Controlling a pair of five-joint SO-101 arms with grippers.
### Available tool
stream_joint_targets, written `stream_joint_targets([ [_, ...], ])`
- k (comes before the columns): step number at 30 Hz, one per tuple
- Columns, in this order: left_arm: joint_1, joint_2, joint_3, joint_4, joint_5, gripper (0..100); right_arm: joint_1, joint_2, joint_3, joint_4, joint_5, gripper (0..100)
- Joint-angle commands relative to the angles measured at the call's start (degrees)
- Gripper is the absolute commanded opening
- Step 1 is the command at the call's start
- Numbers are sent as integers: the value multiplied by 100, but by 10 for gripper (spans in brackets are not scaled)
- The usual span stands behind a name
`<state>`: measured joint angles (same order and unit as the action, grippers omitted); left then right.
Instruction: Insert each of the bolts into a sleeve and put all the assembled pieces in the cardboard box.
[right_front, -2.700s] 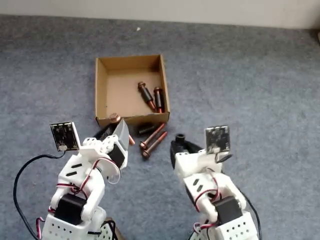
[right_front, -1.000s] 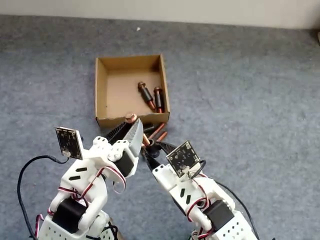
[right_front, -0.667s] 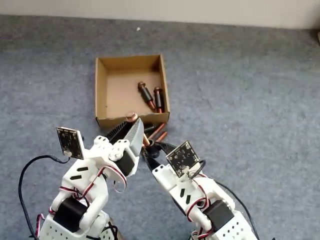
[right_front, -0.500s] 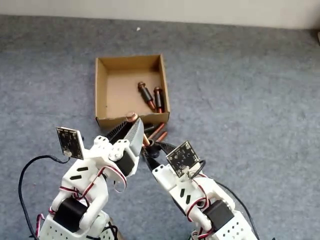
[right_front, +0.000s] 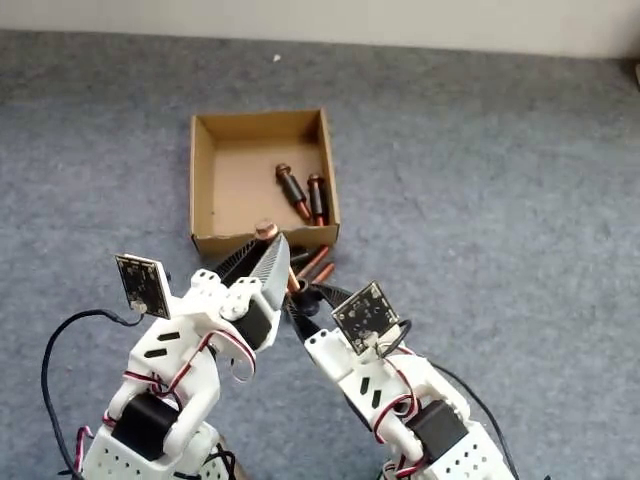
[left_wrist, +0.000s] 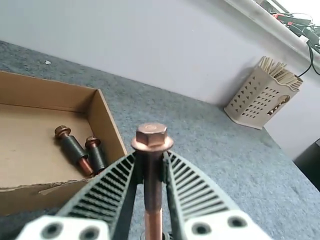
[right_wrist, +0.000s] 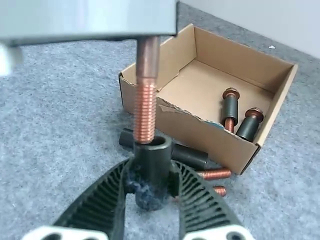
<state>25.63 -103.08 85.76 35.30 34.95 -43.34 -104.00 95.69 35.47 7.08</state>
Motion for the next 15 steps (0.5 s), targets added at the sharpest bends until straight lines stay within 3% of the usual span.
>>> stream_joint_targets([
  [1, 180, 75, 22, -62, 35, 6, 31, -119, 769, -163, 70, 5],
  [15, 171, 75, -31, -35, 9, 6, 4, -119, 769, -57, 413, 5],
])
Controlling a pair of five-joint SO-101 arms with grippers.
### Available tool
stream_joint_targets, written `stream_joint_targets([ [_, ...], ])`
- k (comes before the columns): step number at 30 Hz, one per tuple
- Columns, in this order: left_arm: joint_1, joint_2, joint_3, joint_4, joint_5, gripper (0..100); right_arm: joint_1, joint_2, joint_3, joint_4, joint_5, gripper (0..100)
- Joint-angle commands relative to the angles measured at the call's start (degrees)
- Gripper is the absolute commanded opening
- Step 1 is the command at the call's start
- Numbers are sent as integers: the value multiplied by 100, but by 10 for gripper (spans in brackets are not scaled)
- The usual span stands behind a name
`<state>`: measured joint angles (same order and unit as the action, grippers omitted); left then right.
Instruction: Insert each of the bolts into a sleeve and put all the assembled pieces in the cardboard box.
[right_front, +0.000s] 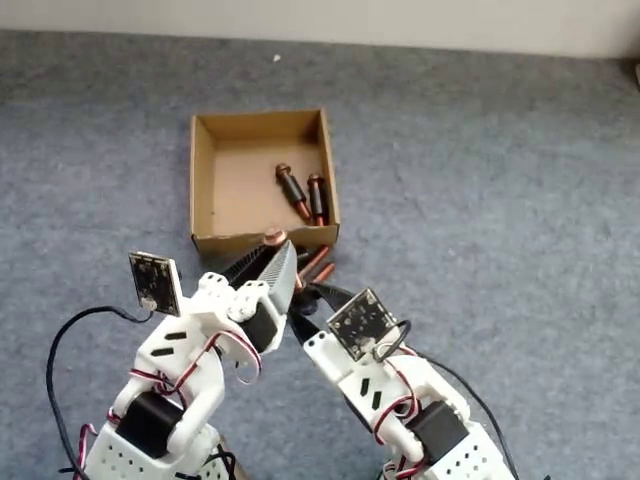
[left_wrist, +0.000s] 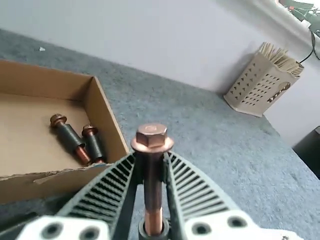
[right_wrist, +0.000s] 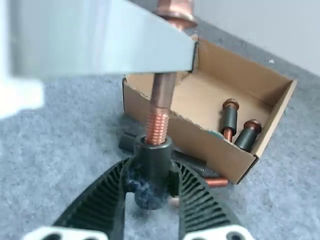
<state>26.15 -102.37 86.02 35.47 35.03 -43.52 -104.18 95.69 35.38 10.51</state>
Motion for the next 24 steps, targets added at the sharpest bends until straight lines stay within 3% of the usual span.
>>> stream_joint_targets([
  [1, 119, 4, -57, -44, 0, 6, 22, -101, 769, -48, 79, 5],
  [7, 127, -4, -84, 158, -387, 6, 66, -101, 769, -57, 44, 5],
  [15, 637, -4, -875, 2338, -1468, 15, 435, -101, 769, -66, 44, 5],
  [24, 804, -4, -901, 3411, -1512, 296, 435, -101, 787, -66, 35, 5],
])
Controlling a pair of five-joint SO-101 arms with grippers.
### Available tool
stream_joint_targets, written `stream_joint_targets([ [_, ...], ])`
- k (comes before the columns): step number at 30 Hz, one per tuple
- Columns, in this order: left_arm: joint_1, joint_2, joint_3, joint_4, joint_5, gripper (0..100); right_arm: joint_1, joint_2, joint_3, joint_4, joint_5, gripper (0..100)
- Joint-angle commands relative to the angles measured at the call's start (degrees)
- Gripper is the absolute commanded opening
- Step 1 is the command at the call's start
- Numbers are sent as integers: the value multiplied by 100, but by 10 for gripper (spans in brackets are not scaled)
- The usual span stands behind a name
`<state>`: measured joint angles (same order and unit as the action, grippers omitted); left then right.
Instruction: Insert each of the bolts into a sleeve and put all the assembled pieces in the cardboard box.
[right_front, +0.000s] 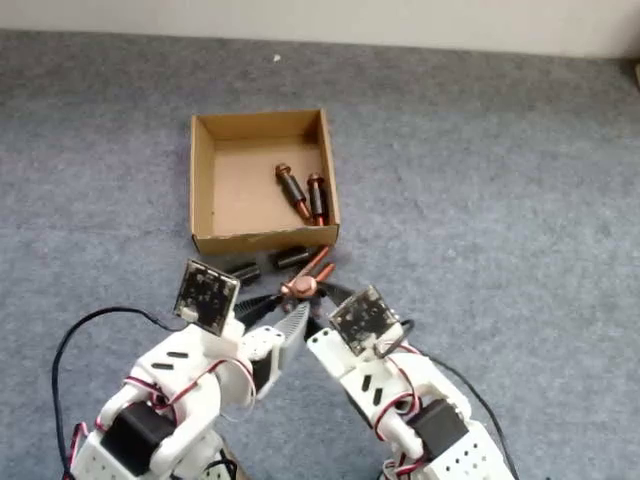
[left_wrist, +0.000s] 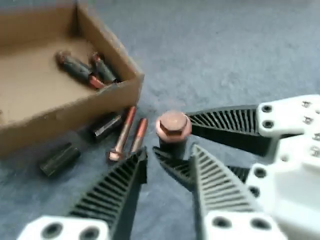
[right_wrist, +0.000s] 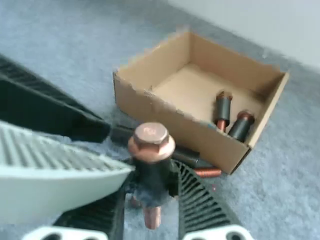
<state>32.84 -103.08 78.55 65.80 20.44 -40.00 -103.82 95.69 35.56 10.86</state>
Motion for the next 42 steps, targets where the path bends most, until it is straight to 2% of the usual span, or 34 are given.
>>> stream_joint_targets([
  [1, 127, 66, -154, 413, -53, 299, 84, -136, 804, -84, 0, 5],
  [6, 110, 66, -268, 404, -53, 283, 92, -136, 804, -84, 0, 5],
  [11, -655, 66, -690, 404, -79, 236, 303, -136, 804, -75, 0, 5],
  [14, -1341, 66, -708, 404, -88, 156, 620, -136, 804, -75, -26, 5],
  [18, -2088, 66, -374, 404, -97, 0, 919, -136, 778, -75, -800, 5],
  [20, -2404, 66, -163, 404, -97, 24, 963, -136, 760, -48, -888, 5],
  [24, -2897, 66, 180, 404, -97, 5, 998, -127, 514, 374, -905, 5],
  [30, -3099, 66, 725, 404, -97, 6, 998, -13, -514, 1182, -923, 5],
  [34, -3081, 66, 1174, 352, -97, 6, 980, 963, -1305, 1174, -914, 5],
  [42, -3108, 66, 1692, -325, -299, 6, 980, 4409, -3908, 1165, -888, 5],
])
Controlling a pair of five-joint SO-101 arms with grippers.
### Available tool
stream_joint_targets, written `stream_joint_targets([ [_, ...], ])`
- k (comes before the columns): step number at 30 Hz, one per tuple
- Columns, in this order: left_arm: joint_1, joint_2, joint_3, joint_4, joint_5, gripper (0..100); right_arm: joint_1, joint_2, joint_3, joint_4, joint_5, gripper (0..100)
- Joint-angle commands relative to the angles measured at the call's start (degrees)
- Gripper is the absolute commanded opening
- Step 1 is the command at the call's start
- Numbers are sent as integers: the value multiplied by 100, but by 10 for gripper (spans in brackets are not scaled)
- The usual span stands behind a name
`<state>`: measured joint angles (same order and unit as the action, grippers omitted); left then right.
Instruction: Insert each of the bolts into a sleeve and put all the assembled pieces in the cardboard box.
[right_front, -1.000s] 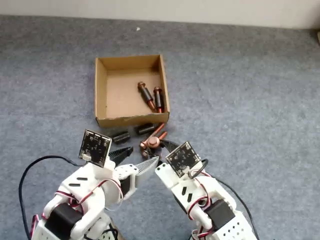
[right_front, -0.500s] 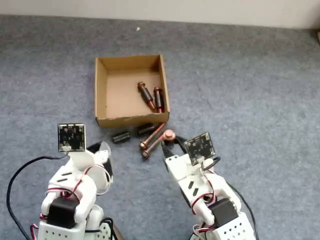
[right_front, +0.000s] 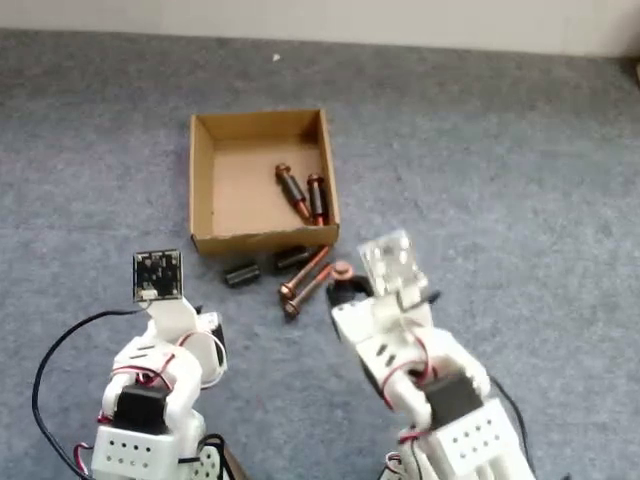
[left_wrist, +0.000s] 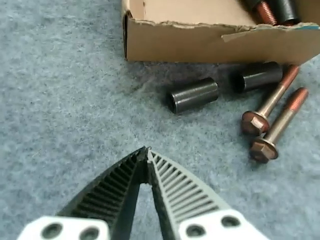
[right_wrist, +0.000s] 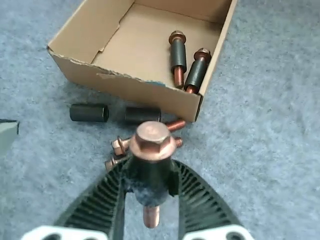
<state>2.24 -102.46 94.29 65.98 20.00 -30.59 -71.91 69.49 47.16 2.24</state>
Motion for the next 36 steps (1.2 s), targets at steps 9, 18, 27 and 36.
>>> stream_joint_targets([
  [9, -40, 13, 295, -598, -1152, 6, 40, 4338, -4084, 4, -18, 6],
  [18, -40, 13, 295, -598, -1152, 6, 57, 6879, -6404, -4, -18, 6],
  [27, -40, 13, 295, -598, -1152, 6, 66, 8514, -7345, -1349, -53, 17],
  [36, -75, 13, 295, -598, -1152, 6, 101, 8576, -7424, -716, -44, 149],
])
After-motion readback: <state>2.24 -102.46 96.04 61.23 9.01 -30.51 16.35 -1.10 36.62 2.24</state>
